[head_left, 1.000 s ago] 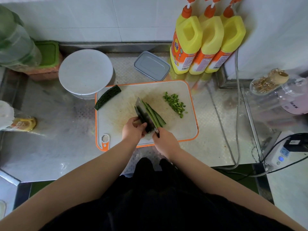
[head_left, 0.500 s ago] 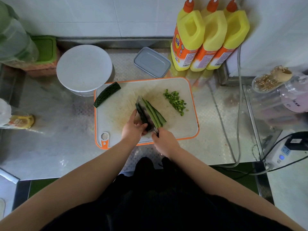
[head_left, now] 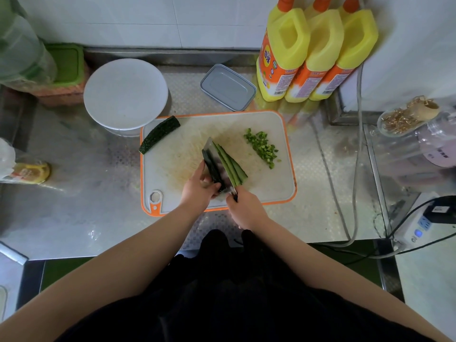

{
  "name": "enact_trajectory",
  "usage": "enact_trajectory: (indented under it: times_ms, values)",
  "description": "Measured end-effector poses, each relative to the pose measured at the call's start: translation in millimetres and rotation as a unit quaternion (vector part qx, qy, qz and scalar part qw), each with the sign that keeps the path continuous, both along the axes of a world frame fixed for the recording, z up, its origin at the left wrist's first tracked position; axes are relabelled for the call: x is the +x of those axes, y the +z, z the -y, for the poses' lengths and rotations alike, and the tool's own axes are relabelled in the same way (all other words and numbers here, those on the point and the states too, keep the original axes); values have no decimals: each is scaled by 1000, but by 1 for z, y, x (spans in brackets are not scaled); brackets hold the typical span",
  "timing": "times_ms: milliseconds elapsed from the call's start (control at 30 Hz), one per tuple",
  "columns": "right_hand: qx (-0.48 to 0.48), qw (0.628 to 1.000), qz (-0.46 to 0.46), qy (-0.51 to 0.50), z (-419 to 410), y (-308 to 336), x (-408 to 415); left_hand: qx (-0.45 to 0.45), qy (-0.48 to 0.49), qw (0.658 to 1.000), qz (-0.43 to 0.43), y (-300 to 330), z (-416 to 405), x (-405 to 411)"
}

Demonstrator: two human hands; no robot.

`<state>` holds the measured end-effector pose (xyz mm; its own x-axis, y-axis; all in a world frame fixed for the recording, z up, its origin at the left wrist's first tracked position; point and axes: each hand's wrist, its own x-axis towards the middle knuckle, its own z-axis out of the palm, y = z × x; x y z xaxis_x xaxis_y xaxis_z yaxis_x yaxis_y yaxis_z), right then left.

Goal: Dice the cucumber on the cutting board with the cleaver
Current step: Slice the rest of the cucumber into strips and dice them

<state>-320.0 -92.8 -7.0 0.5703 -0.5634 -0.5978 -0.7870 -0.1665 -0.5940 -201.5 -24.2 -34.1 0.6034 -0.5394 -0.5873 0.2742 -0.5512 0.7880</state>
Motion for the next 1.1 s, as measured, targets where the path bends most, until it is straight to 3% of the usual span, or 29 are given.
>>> enact_trajectory:
  times_ms: [333, 1100]
  values:
    - [-40, 996, 54, -61, -9, -5, -19, 6, 0, 1000, 2, 0, 1, 0]
    - [-77, 996, 29, -16, -14, 2, -15, 9, 0, 1000, 4, -3, 3, -1]
